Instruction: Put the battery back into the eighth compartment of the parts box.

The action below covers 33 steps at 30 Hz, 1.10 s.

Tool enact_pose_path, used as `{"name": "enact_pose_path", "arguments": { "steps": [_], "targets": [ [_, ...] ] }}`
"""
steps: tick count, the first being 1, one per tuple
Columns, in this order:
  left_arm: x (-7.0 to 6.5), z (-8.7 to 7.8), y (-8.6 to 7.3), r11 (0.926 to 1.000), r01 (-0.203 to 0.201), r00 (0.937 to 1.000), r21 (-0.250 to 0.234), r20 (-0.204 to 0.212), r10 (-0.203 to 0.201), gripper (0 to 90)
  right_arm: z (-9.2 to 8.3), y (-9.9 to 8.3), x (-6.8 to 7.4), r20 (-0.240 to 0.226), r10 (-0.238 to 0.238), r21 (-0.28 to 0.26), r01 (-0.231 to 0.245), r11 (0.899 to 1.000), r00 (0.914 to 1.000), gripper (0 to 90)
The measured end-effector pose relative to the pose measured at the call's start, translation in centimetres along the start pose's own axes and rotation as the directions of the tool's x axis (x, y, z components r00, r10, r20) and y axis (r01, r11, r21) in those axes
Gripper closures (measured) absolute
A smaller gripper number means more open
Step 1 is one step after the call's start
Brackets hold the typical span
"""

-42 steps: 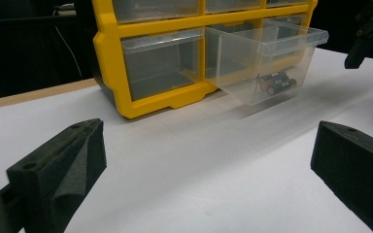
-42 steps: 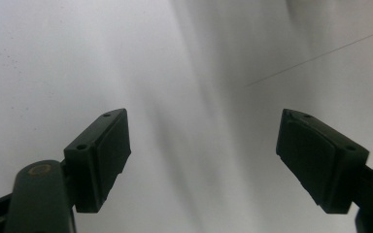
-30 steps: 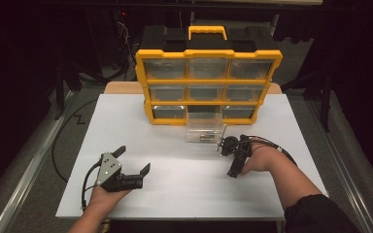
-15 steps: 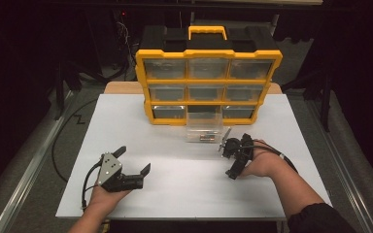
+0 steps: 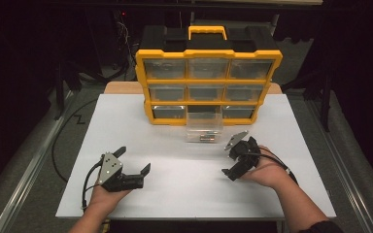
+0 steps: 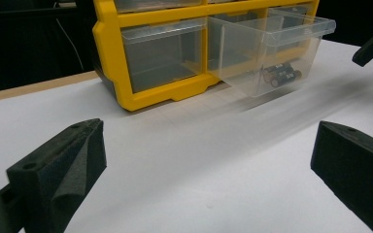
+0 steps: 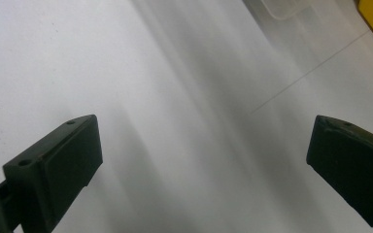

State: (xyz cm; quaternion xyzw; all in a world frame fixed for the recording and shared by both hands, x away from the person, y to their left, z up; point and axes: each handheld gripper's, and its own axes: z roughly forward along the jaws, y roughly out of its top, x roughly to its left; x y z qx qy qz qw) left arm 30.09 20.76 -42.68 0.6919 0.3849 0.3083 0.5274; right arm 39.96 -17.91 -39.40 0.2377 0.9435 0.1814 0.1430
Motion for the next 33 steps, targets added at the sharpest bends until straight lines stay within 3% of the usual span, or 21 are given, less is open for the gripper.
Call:
{"name": "enact_pose_path", "arguments": {
  "steps": [6, 12, 17, 19, 23, 28, 31, 33],
  "targets": [
    [0.0, 0.0, 0.0, 1.0, -0.005, 1.0, 0.004, -0.003, 0.005, 0.4, 0.3, -1.1, 0.5, 0.017, 0.049, -0.091, -0.048, 0.995, 0.9986, 0.9],
    [-0.1, 0.1, -0.1, 0.9999, -0.01, 0.9999, 0.009, 0.0, 0.01, 0.4, 0.8, -2.1, 0.7, 0.019, 0.095, -0.182, -0.09, 0.979, 0.9953, 0.9],
    [0.0, 0.2, -0.2, 0.9999, -0.007, 1.0, 0.013, -0.003, 0.007, 0.4, 1.2, -3.0, 1.0, 0.003, 0.138, -0.252, -0.133, 0.959, 0.9904, 0.9],
    [0.0, 0.2, -0.2, 0.9999, -0.005, 1.0, 0.016, -0.004, 0.005, 0.4, 1.3, -3.3, 1.1, -0.007, 0.162, -0.284, -0.158, 0.946, 0.9867, 0.9],
    [0.1, 0.3, -0.3, 0.9998, -0.004, 1.0, 0.02, -0.007, 0.004, 0.4, 1.4, -3.8, 1.4, -0.007, 0.177, -0.326, -0.17, 0.93, 0.9841, 0.9],
    [0.2, 0.4, -0.3, 0.9996, 0.023, 0.9997, 0.016, -0.012, -0.023, 0.4, 1.2, -4.2, 1.8, -0.016, 0.202, -0.397, -0.191, 0.898, 0.9793, 0.9],
    [0.2, 0.5, -0.4, 0.9994, 0.024, 0.9996, 0.025, -0.014, -0.024, 0.4, 1.2, -4.3, 2.0, -0.012, 0.191, -0.416, -0.179, 0.892, 0.9815, 0.9],
    [0.2, 0.6, -0.4, 0.9993, 0.024, 0.9996, 0.028, -0.017, -0.023, 0.4, 1.2, -4.4, 2.1, -0.005, 0.192, -0.414, -0.177, 0.893, 0.9814, 0.9]
  ]
}}
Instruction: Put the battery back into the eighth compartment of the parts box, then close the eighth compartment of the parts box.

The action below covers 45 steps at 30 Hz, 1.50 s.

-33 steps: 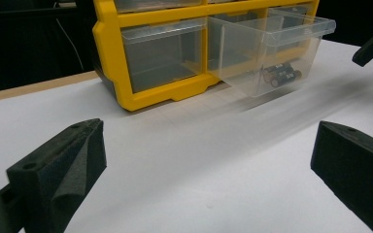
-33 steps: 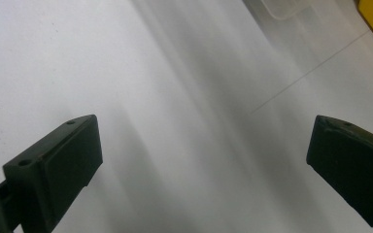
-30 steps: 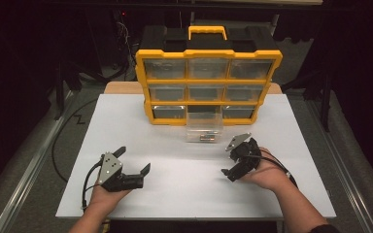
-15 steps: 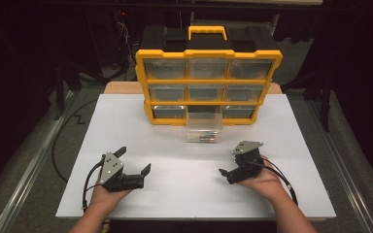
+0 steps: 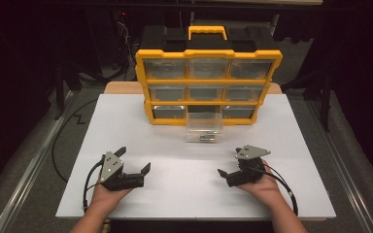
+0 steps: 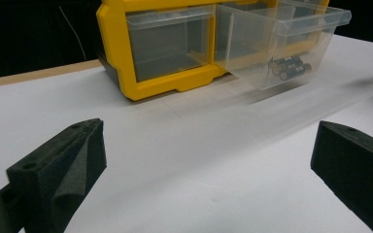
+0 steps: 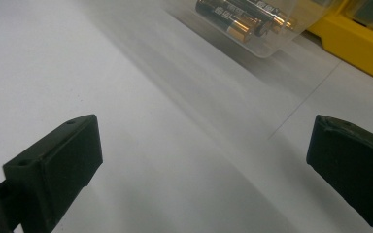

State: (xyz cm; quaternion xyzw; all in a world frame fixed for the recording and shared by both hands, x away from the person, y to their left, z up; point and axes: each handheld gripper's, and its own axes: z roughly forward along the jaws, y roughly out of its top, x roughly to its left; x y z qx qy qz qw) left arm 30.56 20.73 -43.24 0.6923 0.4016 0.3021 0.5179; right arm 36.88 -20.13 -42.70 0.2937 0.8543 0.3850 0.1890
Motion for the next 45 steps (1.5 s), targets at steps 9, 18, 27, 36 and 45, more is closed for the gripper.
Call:
{"name": "enact_pose_path", "arguments": {
  "steps": [9, 18, 27, 36, 45],
  "targets": [
    [-0.13, -0.06, 0.12, 0.9999, -0.014, 0.9999, -0.008, 0.0, 0.014, 0.4, 0.25, -0.21, 0.25, 0.004, 0.008, -0.018, -0.008, 1.0, 1.0, 0.9],
    [-0.08, 0.0, 0.19, 0.9998, -0.015, 0.9999, -0.014, 0.005, 0.015, 0.4, 0.43, -0.08, 0.34, 0.014, 0.02, -0.032, -0.019, 0.999, 0.9997, 1.0],
    [-0.65, 0.06, 0.39, 0.9984, -0.053, 0.9982, -0.017, 0.028, 0.054, 0.4, 0.37, -0.08, 0.66, 0.01, 0.04, -0.051, -0.04, 0.998, 0.9991, 12.8],
    [-0.7, -0.11, 0.46, 0.9983, -0.053, 0.9982, -0.025, 0.029, 0.053, 0.4, 0.45, 0.12, 0.83, 0.001, 0.069, -0.09, -0.068, 0.994, 0.9976, 32.5],
    [-0.75, -0.08, 0.45, 0.9983, -0.051, 0.998, -0.026, 0.036, 0.052, 0.4, 0.95, 0.45, 0.86, 0.013, 0.099, -0.107, -0.097, 0.99, 0.995, 55.2]
  ]
}}
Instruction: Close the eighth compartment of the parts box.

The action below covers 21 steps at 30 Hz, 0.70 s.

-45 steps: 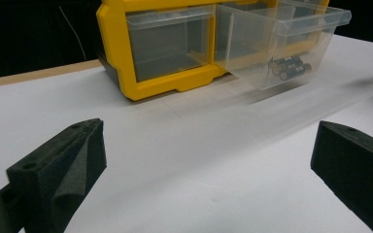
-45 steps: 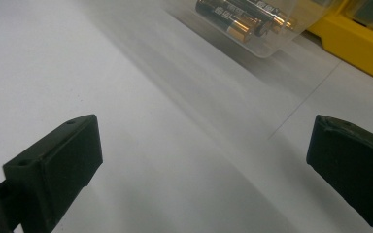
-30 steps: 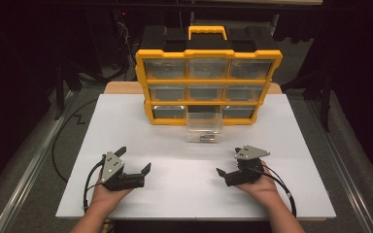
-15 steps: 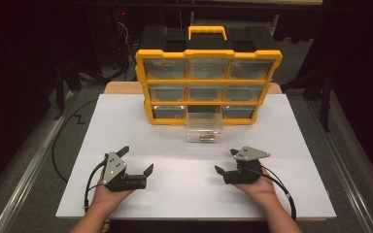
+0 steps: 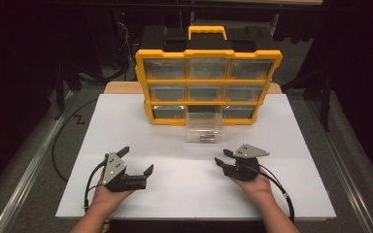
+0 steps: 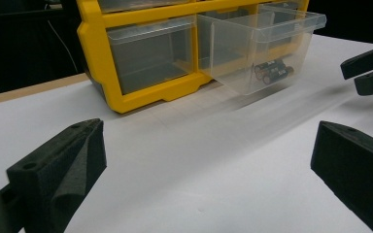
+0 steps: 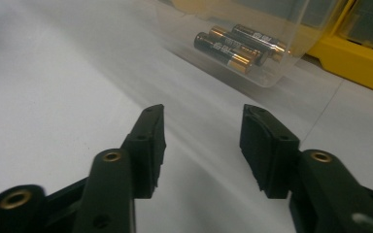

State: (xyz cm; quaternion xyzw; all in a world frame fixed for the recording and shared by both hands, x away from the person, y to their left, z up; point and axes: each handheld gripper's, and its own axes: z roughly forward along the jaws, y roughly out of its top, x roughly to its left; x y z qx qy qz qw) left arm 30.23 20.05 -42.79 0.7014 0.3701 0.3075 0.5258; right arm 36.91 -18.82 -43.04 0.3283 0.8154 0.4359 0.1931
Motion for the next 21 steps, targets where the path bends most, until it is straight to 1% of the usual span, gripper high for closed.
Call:
{"name": "enact_pose_path", "arguments": {
  "steps": [3, 5, 6, 7, 8, 9, 10, 11, 12, 21],
  "targets": [
    [0.0, 0.0, 0.0, 1.0, -0.001, 1.0, 0.002, 0.0, 0.001, 0.4, 0.3, 0.2, 0.1, 0.008, 0.008, -0.006, -0.008, 1.0, 0.9999, 63.0],
    [0.0, 0.0, 0.0, 1.0, -0.002, 1.0, 0.003, 0.0, 0.002, 0.4, 0.5, 0.5, 0.1, 0.03, 0.008, -0.004, -0.008, 1.0, 0.9995, 70.1],
    [0.0, -0.1, 0.0, 1.0, -0.002, 1.0, 0.003, 0.0, 0.002, 0.4, 0.6, 0.5, 0.1, 0.031, 0.005, -0.007, -0.005, 1.0, 0.9995, 72.5],
    [0.0, -0.1, 0.0, 1.0, -0.001, 1.0, 0.003, -0.001, 0.001, 0.4, 0.7, 0.6, 0.0, 0.029, 0.012, -0.008, -0.012, 1.0, 0.9995, 75.4],
    [0.0, -0.1, 0.0, 1.0, -0.001, 1.0, 0.003, -0.001, 0.001, 0.4, 0.7, 0.6, 0.0, 0.029, 0.012, -0.008, -0.012, 1.0, 0.9995, 75.4],
    [0.0, -0.1, 0.0, 1.0, -0.002, 1.0, 0.003, -0.002, 0.002, 0.4, 1.0, 0.8, 0.0, 0.03, 0.017, -0.012, -0.016, 1.0, 0.9994, 80.7],
    [0.0, -0.1, 0.0, 1.0, 0.0, 1.0, 0.003, -0.004, 0.0, 0.4, 1.1, 0.9, 0.0, 0.034, 0.007, -0.014, -0.007, 1.0, 0.9994, 83.4],
    [0.0, -0.1, 0.0, 1.0, 0.001, 1.0, 0.004, -0.004, -0.001, 0.4, 1.3, 1.0, 0.0, 0.049, -0.007, -0.017, 0.008, 1.0, 0.9987, 87.5],
    [0.0, -0.1, 0.0, 1.0, 0.0, 1.0, 0.006, -0.005, 0.0, 0.4, 1.4, 1.1, 0.0, 0.054, -0.008, -0.02, 0.009, 1.0, 0.9985, 90.0],
    [0.0, -0.1, -0.1, 0.9999, 0.0, 1.0, 0.01, -0.006, 0.0, 0.4, 2.6, 2.5, 0.1, 0.073, -0.011, -0.049, 0.014, 0.999, 0.9973, 90.0]
  ]
}}
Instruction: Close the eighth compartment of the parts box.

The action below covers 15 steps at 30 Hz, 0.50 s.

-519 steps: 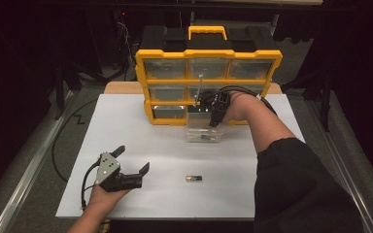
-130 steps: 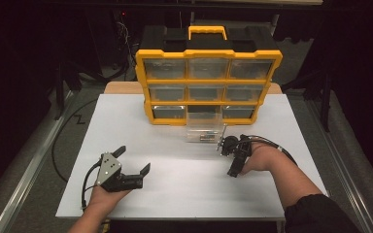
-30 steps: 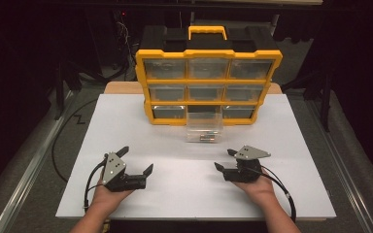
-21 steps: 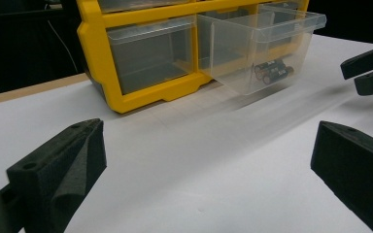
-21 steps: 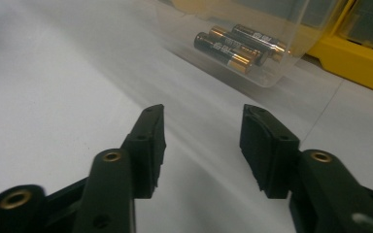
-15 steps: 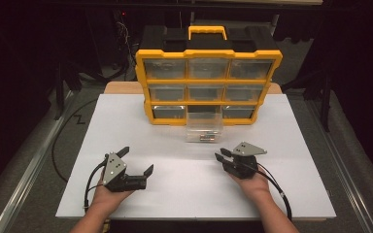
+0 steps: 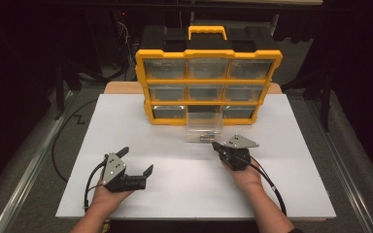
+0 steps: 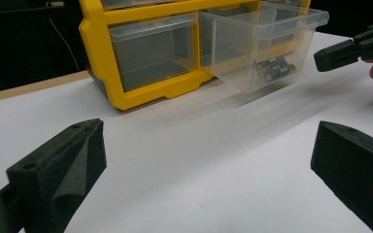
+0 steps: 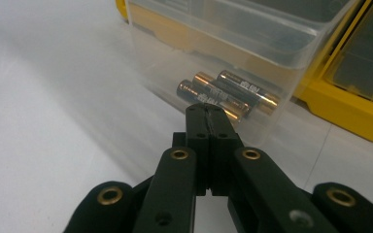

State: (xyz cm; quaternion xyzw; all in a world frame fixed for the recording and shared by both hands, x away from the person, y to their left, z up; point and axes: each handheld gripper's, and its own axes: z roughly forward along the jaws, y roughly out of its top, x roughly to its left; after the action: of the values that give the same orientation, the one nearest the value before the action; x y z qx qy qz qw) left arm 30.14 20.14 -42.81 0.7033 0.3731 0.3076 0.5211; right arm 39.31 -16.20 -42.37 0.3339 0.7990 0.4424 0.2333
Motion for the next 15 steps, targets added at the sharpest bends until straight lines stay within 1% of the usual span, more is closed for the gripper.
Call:
{"name": "enact_pose_path", "arguments": {
  "steps": [14, 15],
  "targets": [
    [0.0, 0.0, 0.0, 1.0, 0.001, 1.0, -0.003, 0.003, -0.001, 0.4, 0.9, 1.4, -0.6, 0.036, 0.017, -0.018, -0.016, 1.0, 0.9992, 90.0],
    [0.0, -0.1, 0.0, 1.0, 0.001, 1.0, -0.004, 0.004, -0.001, 0.4, 0.9, 1.4, -0.7, 0.032, 0.015, -0.018, -0.014, 1.0, 0.9994, 90.0]
  ]
}}
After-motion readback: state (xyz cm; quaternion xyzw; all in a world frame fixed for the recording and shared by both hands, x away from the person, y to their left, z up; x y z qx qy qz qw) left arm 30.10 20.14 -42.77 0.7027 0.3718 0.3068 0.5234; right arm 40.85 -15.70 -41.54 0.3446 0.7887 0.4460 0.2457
